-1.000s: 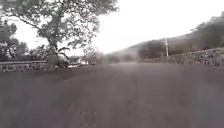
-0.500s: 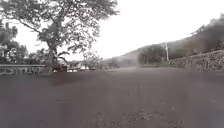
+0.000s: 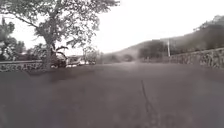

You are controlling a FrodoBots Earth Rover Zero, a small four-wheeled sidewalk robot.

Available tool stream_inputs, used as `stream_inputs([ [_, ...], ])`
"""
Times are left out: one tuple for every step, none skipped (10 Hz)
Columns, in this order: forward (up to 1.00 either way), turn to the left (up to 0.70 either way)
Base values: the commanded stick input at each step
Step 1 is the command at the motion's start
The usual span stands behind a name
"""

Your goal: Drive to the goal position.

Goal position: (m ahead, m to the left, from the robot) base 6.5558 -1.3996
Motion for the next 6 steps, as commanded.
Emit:
stream_inputs([
  [0.7, 0.0],
  [0.7, 0.0],
  [0.7, 0.0],
  [0.7, 0.0],
  [0.7, 0.0],
  [0.7, 0.0],
])
